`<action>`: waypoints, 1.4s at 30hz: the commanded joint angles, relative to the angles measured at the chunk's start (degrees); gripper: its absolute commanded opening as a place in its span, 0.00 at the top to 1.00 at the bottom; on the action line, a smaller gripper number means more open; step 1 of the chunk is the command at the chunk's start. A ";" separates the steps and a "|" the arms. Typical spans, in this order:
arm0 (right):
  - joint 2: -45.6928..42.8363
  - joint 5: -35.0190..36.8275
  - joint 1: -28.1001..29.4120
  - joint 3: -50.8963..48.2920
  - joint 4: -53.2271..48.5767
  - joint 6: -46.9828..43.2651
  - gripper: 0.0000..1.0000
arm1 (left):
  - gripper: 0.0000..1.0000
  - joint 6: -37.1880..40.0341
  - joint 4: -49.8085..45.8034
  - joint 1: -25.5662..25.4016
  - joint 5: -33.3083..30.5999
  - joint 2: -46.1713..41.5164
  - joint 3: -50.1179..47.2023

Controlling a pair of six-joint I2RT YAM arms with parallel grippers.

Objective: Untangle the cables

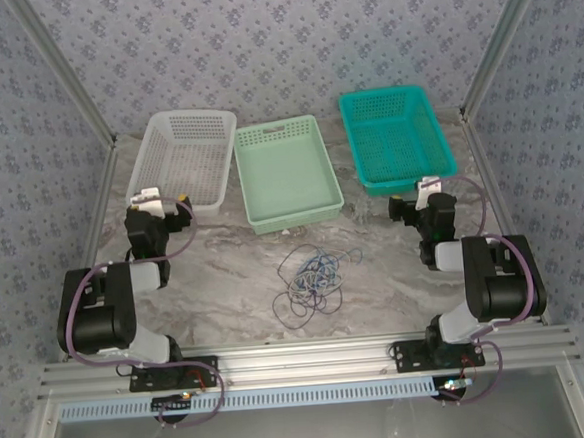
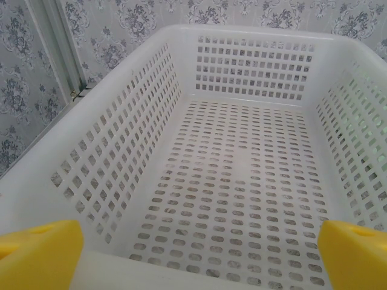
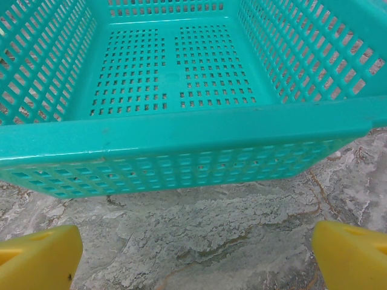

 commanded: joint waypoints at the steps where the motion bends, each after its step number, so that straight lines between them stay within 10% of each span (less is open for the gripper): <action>1: 0.61 -0.14 0.07 0.26 -0.19 -0.39 0.00 | 0.01 0.75 -7.00 -0.73 0.55 1.76 -0.32; 12: 0.12 -1.02 -0.52 0.14 -0.25 -0.13 0.00 | 0.00 0.76 -6.84 -0.76 0.50 1.77 -0.41; 23: -20.66 1.12 -0.25 7.81 -35.87 7.13 0.04 | 0.01 -6.48 -37.85 -2.89 -8.27 -13.35 6.75; 29: -27.02 -3.38 1.84 12.59 -52.56 12.24 0.11 | 0.01 -7.19 -48.66 -10.04 -17.65 -21.71 7.21; 42: -24.05 -14.59 22.61 23.43 -75.29 16.90 0.20 | 0.06 -10.53 -58.11 -37.36 -4.22 -28.49 9.19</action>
